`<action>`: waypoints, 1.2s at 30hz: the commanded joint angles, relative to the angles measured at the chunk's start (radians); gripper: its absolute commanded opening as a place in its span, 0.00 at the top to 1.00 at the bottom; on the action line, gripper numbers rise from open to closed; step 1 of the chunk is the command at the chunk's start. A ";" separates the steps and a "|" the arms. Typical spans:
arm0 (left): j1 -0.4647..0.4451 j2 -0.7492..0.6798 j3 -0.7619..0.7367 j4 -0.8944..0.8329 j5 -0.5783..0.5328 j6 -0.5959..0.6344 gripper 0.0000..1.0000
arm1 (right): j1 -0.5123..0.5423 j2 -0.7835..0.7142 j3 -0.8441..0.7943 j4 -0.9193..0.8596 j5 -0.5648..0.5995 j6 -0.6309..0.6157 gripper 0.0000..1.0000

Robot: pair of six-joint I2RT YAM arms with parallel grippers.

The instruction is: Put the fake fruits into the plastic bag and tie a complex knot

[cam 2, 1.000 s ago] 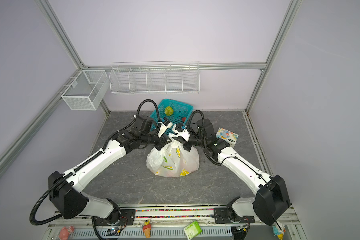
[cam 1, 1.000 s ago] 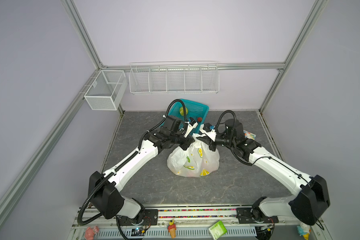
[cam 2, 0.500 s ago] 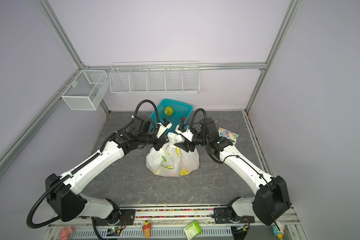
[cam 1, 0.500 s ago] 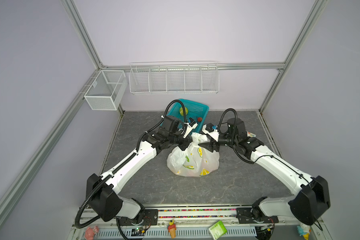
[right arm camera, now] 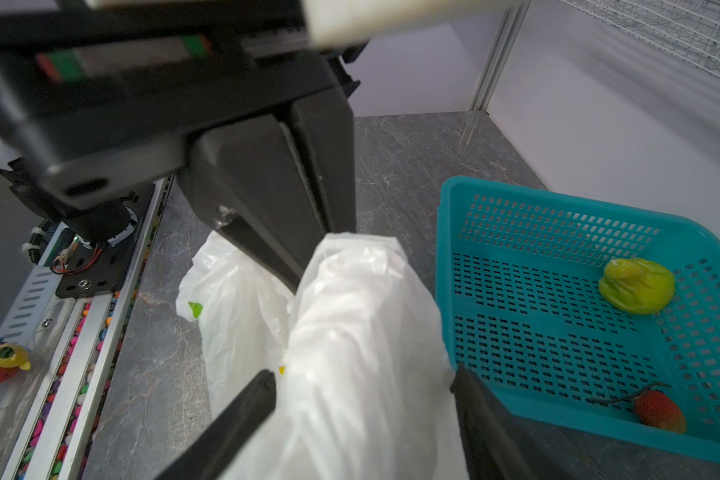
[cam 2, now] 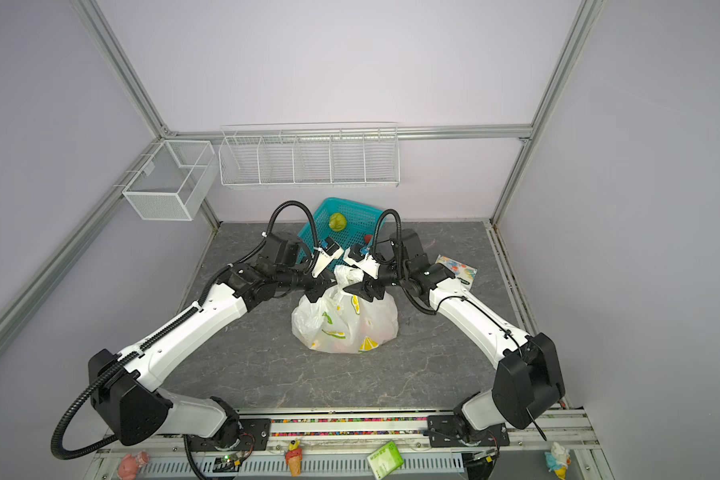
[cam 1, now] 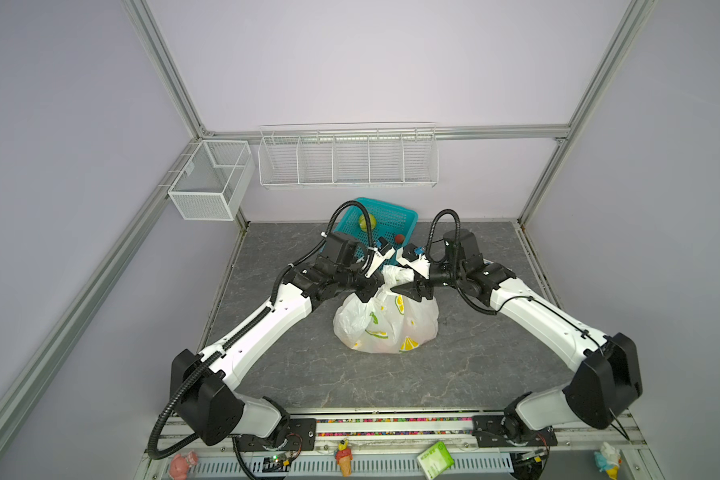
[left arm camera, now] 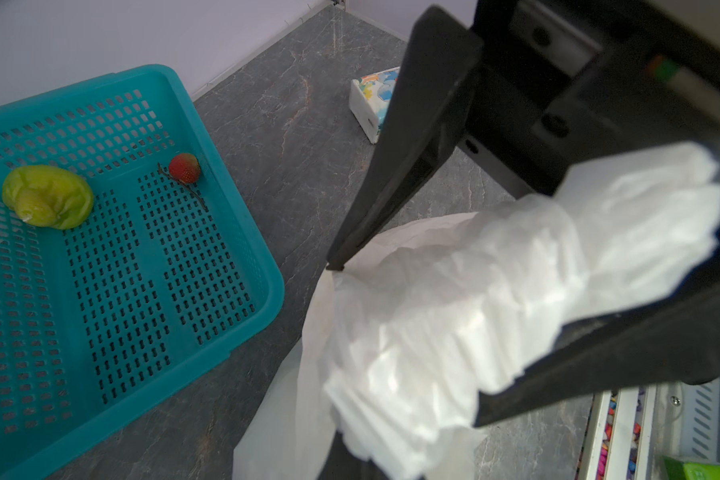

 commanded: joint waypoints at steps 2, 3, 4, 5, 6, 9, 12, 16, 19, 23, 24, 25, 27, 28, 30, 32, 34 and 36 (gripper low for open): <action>-0.003 -0.023 -0.005 0.012 0.003 0.030 1.00 | 0.001 0.027 0.027 -0.035 -0.032 -0.051 0.36; -0.003 -0.025 -0.005 0.012 0.005 0.031 1.00 | 0.000 0.030 0.028 -0.034 -0.032 -0.050 0.39; -0.004 -0.024 -0.006 0.013 0.006 0.030 1.00 | 0.001 0.035 0.030 -0.034 -0.032 -0.051 0.41; -0.006 -0.024 -0.005 0.014 0.007 0.031 1.00 | 0.001 0.040 0.033 -0.030 -0.034 -0.047 0.43; -0.006 -0.024 -0.005 0.014 0.005 0.031 1.00 | 0.003 0.042 0.035 -0.029 -0.040 -0.047 0.46; -0.007 -0.026 -0.006 0.017 0.002 0.030 1.00 | 0.006 0.050 0.043 -0.032 -0.048 -0.046 0.52; -0.007 -0.026 -0.006 0.020 0.004 0.026 1.00 | 0.007 0.056 0.043 -0.025 -0.043 -0.042 0.61; -0.007 -0.029 -0.009 0.028 0.001 0.014 1.00 | 0.014 0.058 0.040 -0.013 -0.025 -0.033 0.74; -0.008 -0.039 -0.009 0.028 -0.013 -0.002 1.00 | 0.018 0.043 0.023 0.018 0.006 -0.012 0.83; -0.007 -0.073 -0.020 -0.019 -0.061 -0.007 0.82 | 0.019 -0.009 -0.031 0.094 0.043 0.031 0.93; -0.007 -0.084 -0.030 -0.028 -0.081 -0.007 0.78 | 0.019 -0.020 -0.042 0.109 0.051 0.044 0.93; -0.007 -0.099 -0.041 -0.038 -0.102 -0.007 0.73 | 0.019 -0.033 -0.055 0.125 0.057 0.059 0.94; -0.007 -0.124 -0.065 -0.049 -0.138 -0.006 0.66 | 0.020 -0.052 -0.074 0.149 0.065 0.085 0.94; -0.007 -0.133 -0.073 -0.054 -0.156 -0.002 0.63 | 0.020 -0.062 -0.081 0.155 0.071 0.096 0.94; -0.007 -0.133 -0.076 -0.072 -0.180 0.007 0.59 | 0.021 -0.077 -0.091 0.166 0.079 0.116 0.94; -0.007 -0.117 -0.068 -0.092 -0.182 0.015 0.56 | 0.024 -0.092 -0.102 0.182 0.088 0.139 0.94; -0.007 -0.099 -0.056 -0.092 -0.177 0.011 0.54 | 0.026 -0.103 -0.109 0.198 0.089 0.157 0.93; -0.008 -0.076 -0.041 -0.088 -0.165 0.006 0.53 | 0.032 -0.111 -0.111 0.202 0.092 0.166 0.94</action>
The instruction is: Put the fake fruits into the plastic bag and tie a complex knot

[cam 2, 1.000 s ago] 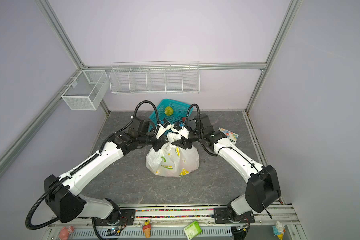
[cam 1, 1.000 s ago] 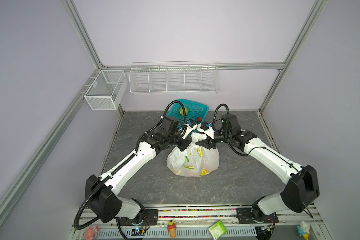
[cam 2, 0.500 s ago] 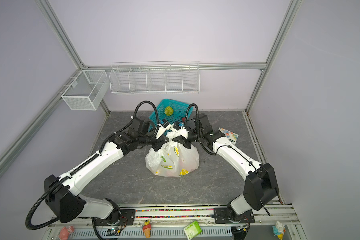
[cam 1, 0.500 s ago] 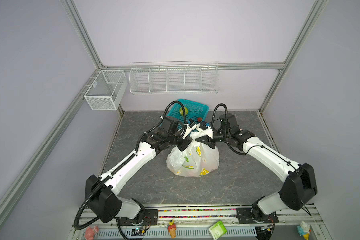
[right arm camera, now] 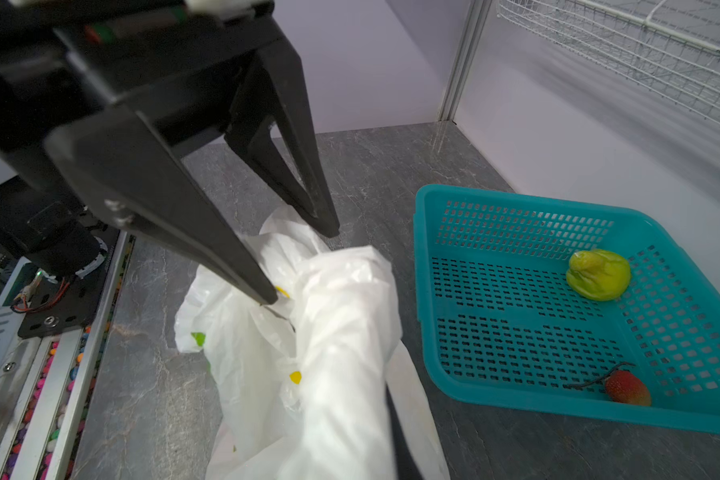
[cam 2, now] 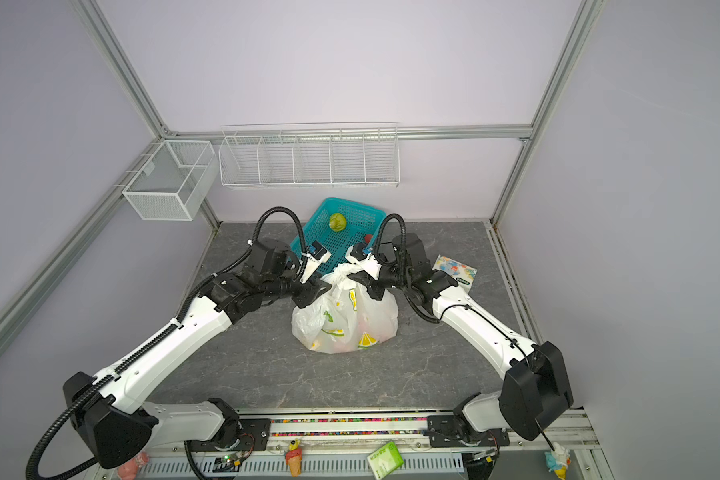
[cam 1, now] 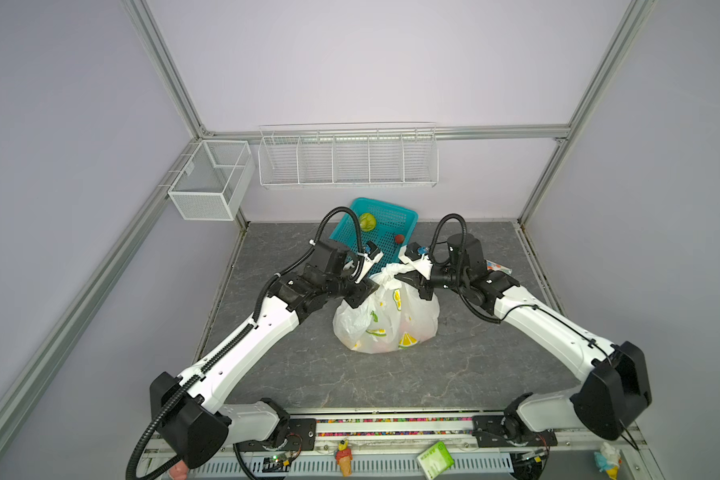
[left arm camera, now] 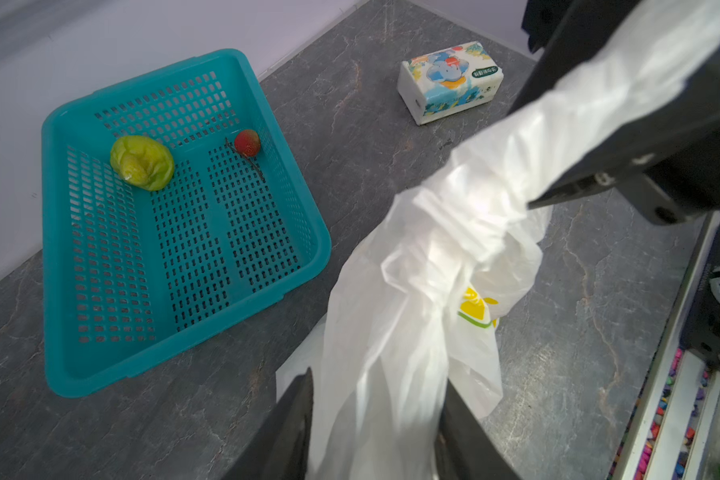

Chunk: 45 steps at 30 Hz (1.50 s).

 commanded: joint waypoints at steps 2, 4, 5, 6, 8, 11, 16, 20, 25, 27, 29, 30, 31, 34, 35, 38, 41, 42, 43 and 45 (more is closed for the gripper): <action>-0.005 0.049 0.039 -0.026 0.002 0.007 0.55 | 0.015 -0.036 -0.021 0.061 0.019 0.041 0.94; -0.005 0.054 0.049 -0.014 0.003 -0.004 0.61 | 0.016 -0.041 -0.023 0.057 0.045 0.039 0.94; -0.005 0.051 0.050 -0.008 0.009 -0.007 0.68 | 0.017 -0.043 -0.023 0.052 0.064 0.036 0.94; -0.005 0.048 0.051 -0.004 0.018 -0.007 0.76 | 0.019 -0.044 -0.025 0.049 0.080 0.032 0.94; -0.005 0.027 0.047 0.006 0.022 -0.026 0.93 | 0.026 -0.050 -0.031 0.043 0.135 0.017 0.94; -0.003 -0.020 0.018 0.039 0.021 -0.069 1.00 | 0.043 -0.054 -0.040 0.042 0.212 -0.009 0.94; -0.004 -0.056 -0.004 0.072 0.056 -0.108 1.00 | 0.075 -0.055 -0.057 0.081 0.281 -0.013 0.94; -0.003 -0.061 -0.002 0.077 0.057 -0.122 1.00 | 0.098 -0.052 -0.057 0.083 0.345 -0.027 0.94; -0.003 -0.070 -0.024 0.095 0.080 -0.136 1.00 | 0.109 -0.050 -0.059 0.121 0.435 0.033 0.94; -0.003 -0.073 -0.034 0.106 0.068 -0.147 1.00 | 0.114 -0.049 -0.057 0.125 0.498 0.044 0.94; -0.003 -0.076 -0.039 0.100 0.028 -0.149 1.00 | 0.118 -0.054 -0.055 0.122 0.560 0.050 0.94; -0.003 -0.075 -0.041 0.097 0.007 -0.148 1.00 | 0.118 -0.058 -0.054 0.121 0.571 0.051 0.94; -0.004 -0.077 -0.045 0.094 -0.009 -0.147 1.00 | 0.118 -0.062 -0.053 0.116 0.574 0.056 0.94; -0.003 -0.075 -0.055 0.098 -0.027 -0.141 1.00 | 0.117 -0.062 -0.036 0.098 0.510 0.102 0.94; -0.003 -0.074 -0.058 0.102 -0.024 -0.139 1.00 | 0.118 -0.062 -0.036 0.104 0.492 0.131 0.94; -0.003 -0.068 -0.064 0.123 0.002 -0.150 1.00 | 0.119 -0.064 -0.057 0.160 0.458 0.226 0.94; -0.003 -0.063 -0.066 0.137 0.021 -0.155 1.00 | 0.118 -0.055 -0.063 0.189 0.429 0.302 0.94; -0.003 -0.062 -0.066 0.139 0.021 -0.156 1.00 | 0.118 -0.053 -0.064 0.196 0.423 0.325 0.94; -0.003 -0.058 -0.066 0.142 0.018 -0.156 1.00 | 0.119 -0.050 -0.066 0.206 0.413 0.343 0.94; -0.003 -0.054 -0.069 0.148 0.020 -0.158 1.00 | 0.120 -0.046 -0.068 0.222 0.407 0.382 0.94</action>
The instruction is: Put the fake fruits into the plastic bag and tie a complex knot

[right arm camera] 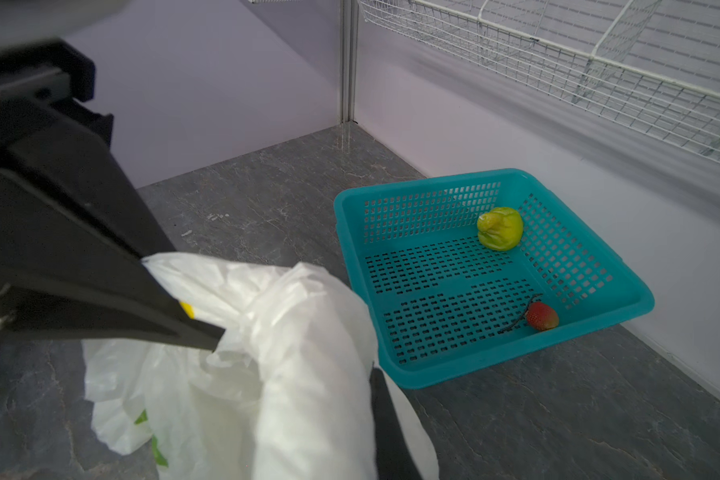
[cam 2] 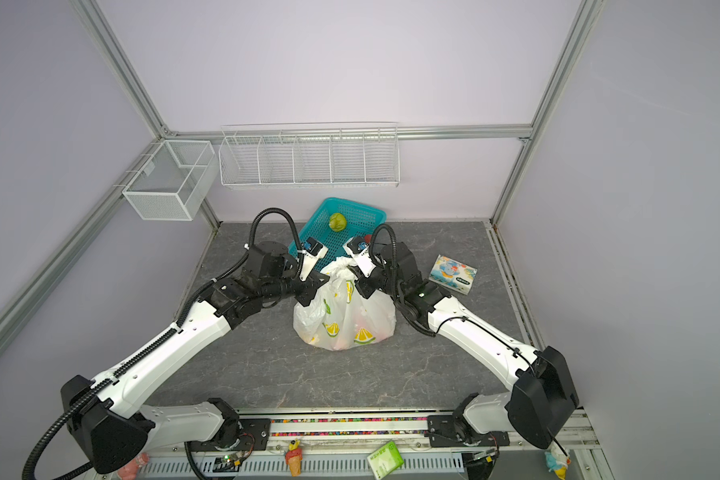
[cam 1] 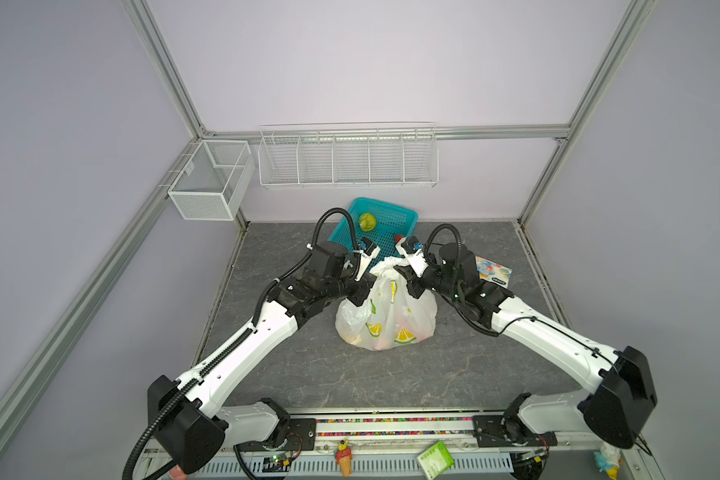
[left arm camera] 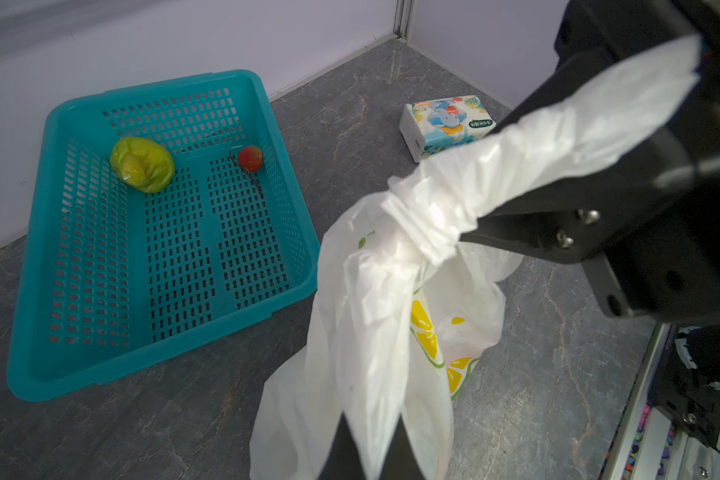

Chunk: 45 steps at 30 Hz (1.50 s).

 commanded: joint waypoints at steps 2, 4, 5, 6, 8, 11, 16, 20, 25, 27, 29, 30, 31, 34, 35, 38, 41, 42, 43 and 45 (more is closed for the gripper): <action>0.000 -0.006 -0.017 0.038 0.024 -0.020 1.00 | -0.009 -0.004 -0.029 0.113 -0.030 0.153 0.94; -0.001 0.003 -0.018 0.044 0.032 -0.021 1.00 | -0.009 0.003 -0.036 0.143 -0.039 0.199 0.94; -0.001 0.006 -0.016 0.044 0.035 -0.022 1.00 | -0.008 0.008 -0.040 0.159 -0.039 0.221 0.94; -0.001 0.008 -0.015 0.047 0.040 -0.024 1.00 | -0.005 0.013 -0.042 0.170 -0.032 0.237 0.94; -0.001 0.008 -0.021 0.061 0.065 -0.036 1.00 | 0.003 0.023 -0.040 0.180 -0.003 0.255 0.94; -0.002 0.009 -0.026 0.083 0.076 -0.057 1.00 | 0.009 0.035 -0.049 0.217 0.005 0.293 0.94; -0.008 0.017 -0.044 0.127 0.083 -0.079 1.00 | 0.014 0.048 -0.073 0.317 -0.013 0.374 0.94; -0.023 0.035 -0.084 0.214 0.074 -0.120 1.00 | 0.015 0.045 -0.109 0.417 -0.024 0.453 0.94; -0.054 0.047 -0.143 0.358 0.050 -0.177 0.98 | 0.014 0.028 -0.167 0.535 -0.020 0.559 0.94; -0.066 0.049 -0.169 0.417 0.031 -0.196 0.96 | 0.015 0.027 -0.191 0.587 -0.020 0.600 0.94; -0.073 0.047 -0.190 0.462 0.029 -0.208 0.93 | 0.015 0.030 -0.211 0.638 -0.023 0.634 0.94; -0.074 0.044 -0.199 0.477 0.028 -0.215 0.90 | 0.015 0.032 -0.232 0.663 -0.026 0.643 0.94; -0.074 0.038 -0.210 0.489 0.029 -0.219 0.86 | 0.014 0.035 -0.245 0.689 -0.028 0.652 0.94; -0.074 0.006 -0.245 0.493 0.020 -0.217 0.73 | 0.009 0.045 -0.270 0.750 -0.037 0.660 0.94; -0.074 -0.008 -0.259 0.491 0.016 -0.211 0.69 | 0.005 0.050 -0.277 0.763 -0.041 0.664 0.94; -0.073 -0.056 -0.291 0.455 -0.004 -0.206 0.60 | -0.006 0.077 -0.303 0.853 -0.058 0.678 0.94; -0.070 -0.112 -0.320 0.406 -0.060 -0.229 0.55 | -0.011 0.099 -0.302 0.873 -0.070 0.679 0.94; -0.070 -0.130 -0.332 0.400 -0.078 -0.241 0.55 | -0.013 0.105 -0.300 0.875 -0.072 0.680 0.94; -0.070 -0.157 -0.350 0.400 -0.091 -0.241 0.55 | -0.014 0.110 -0.300 0.878 -0.071 0.681 0.94; -0.070 -0.198 -0.385 0.407 -0.103 -0.241 0.57 | -0.014 0.115 -0.299 0.883 -0.066 0.688 0.94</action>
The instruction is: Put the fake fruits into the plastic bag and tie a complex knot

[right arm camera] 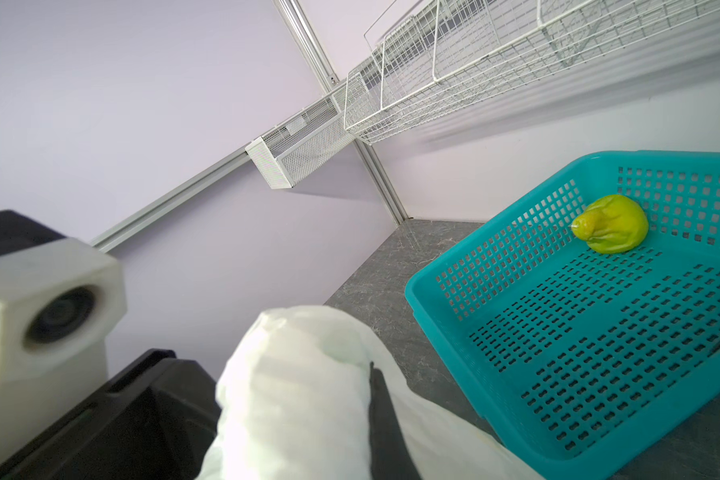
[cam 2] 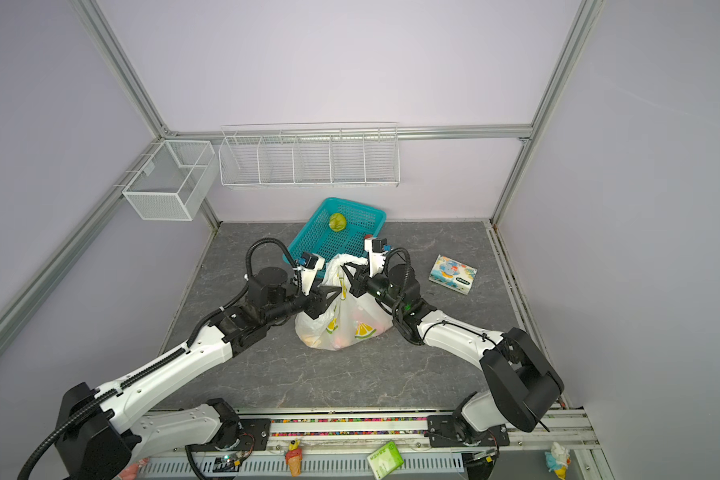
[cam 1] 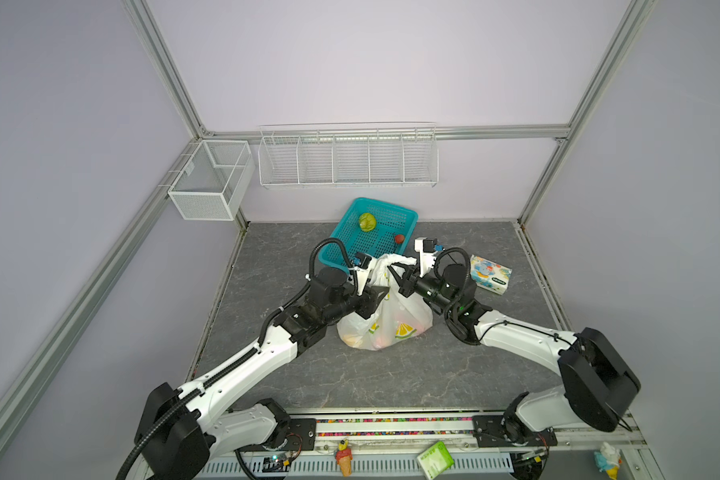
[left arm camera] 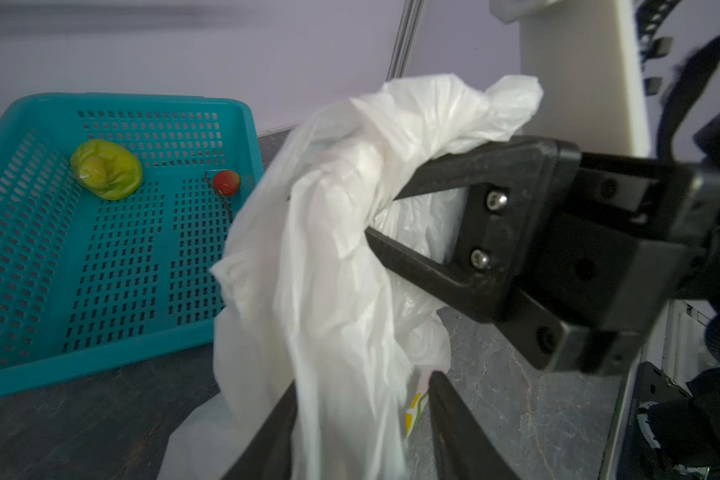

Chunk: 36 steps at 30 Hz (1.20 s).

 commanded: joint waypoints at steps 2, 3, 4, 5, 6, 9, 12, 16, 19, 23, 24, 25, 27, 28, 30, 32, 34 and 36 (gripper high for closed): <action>0.000 -0.076 -0.072 0.007 -0.029 -0.024 0.61 | -0.007 0.010 -0.002 0.098 -0.008 0.037 0.94; 0.001 -0.079 -0.086 0.022 -0.018 -0.025 0.65 | -0.007 0.011 0.000 0.100 -0.008 0.046 0.94; 0.000 -0.076 -0.098 0.043 -0.012 -0.031 0.69 | -0.006 0.014 0.002 0.106 -0.007 0.057 0.94; 0.000 -0.066 -0.105 0.065 -0.004 -0.031 0.73 | -0.003 0.020 0.003 0.118 -0.007 0.063 0.94; -0.002 -0.053 -0.107 0.082 0.006 -0.031 0.76 | -0.001 0.022 0.003 0.127 -0.005 0.068 0.94; -0.003 0.005 -0.092 0.149 0.049 -0.033 0.86 | 0.004 0.027 0.001 0.153 0.001 0.099 0.94; -0.006 0.069 -0.079 0.237 0.084 -0.062 0.91 | 0.006 0.030 -0.004 0.182 0.001 0.130 0.94; -0.025 0.147 -0.062 0.337 0.089 -0.090 0.93 | 0.013 0.027 -0.017 0.217 -0.001 0.159 0.94; -0.028 0.176 -0.059 0.375 0.097 -0.100 0.88 | 0.013 0.024 -0.034 0.246 -0.008 0.161 0.94; -0.028 0.154 -0.089 0.390 0.078 -0.091 0.77 | 0.005 0.028 -0.059 0.274 -0.059 0.153 0.94; -0.028 0.143 -0.098 0.388 0.067 -0.086 0.76 | 0.001 0.030 -0.068 0.296 -0.073 0.155 0.94; -0.026 0.130 -0.109 0.381 0.057 -0.077 0.74 | -0.004 0.031 -0.077 0.317 -0.091 0.155 0.94; -0.026 0.107 -0.123 0.359 0.037 -0.064 0.71 | -0.013 0.035 -0.089 0.347 -0.127 0.159 0.94; -0.026 0.094 -0.132 0.352 0.035 -0.056 0.69 | -0.017 0.040 -0.090 0.360 -0.147 0.158 0.94; -0.026 0.069 -0.141 0.337 0.041 -0.042 0.65 | -0.024 0.049 -0.092 0.384 -0.180 0.158 0.94; -0.025 0.041 -0.141 0.302 0.035 -0.038 0.61 | -0.031 0.066 -0.093 0.419 -0.212 0.162 0.94; -0.025 0.014 -0.145 0.270 0.004 -0.050 0.58 | -0.037 0.082 -0.092 0.456 -0.235 0.169 0.94; -0.025 -0.013 -0.148 0.241 -0.004 -0.047 0.56 | -0.037 0.103 -0.089 0.483 -0.247 0.172 0.93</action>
